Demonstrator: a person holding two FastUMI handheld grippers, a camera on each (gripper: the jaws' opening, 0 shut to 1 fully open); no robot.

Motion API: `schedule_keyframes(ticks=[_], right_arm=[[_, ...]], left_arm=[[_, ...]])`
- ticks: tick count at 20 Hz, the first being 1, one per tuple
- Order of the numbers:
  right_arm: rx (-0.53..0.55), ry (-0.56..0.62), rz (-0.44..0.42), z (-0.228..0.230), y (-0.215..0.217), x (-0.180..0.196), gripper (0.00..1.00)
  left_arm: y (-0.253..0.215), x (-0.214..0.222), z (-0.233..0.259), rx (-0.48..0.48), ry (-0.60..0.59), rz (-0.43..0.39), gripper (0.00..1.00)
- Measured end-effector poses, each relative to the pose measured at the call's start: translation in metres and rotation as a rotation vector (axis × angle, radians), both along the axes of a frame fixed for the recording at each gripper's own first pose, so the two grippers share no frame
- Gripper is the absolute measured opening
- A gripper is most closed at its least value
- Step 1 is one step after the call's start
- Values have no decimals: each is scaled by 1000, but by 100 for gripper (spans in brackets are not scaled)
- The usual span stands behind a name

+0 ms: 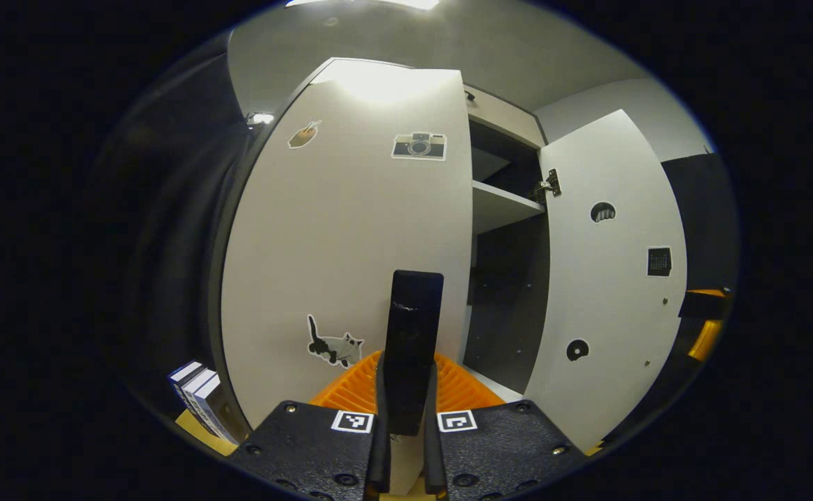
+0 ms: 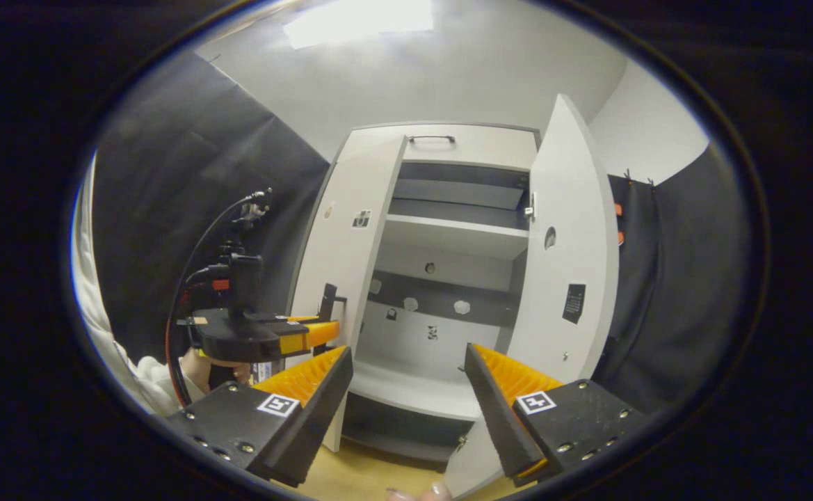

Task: Open the right door of the double-door shoe cabinet with the right hand, and open the left door with the left hand.

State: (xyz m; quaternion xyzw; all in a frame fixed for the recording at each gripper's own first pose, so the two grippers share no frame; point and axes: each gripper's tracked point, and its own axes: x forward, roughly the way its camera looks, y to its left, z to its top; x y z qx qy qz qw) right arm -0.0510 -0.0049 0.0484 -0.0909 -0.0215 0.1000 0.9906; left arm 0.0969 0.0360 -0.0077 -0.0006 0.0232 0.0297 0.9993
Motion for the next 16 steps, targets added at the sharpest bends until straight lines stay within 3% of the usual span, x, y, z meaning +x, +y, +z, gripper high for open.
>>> schedule_keyframes(ticks=[16], right_arm=[[89, 52, 176, -5, 60, 3, 99]], left_arm=[[50, -93, 27, -8, -9, 92, 15]])
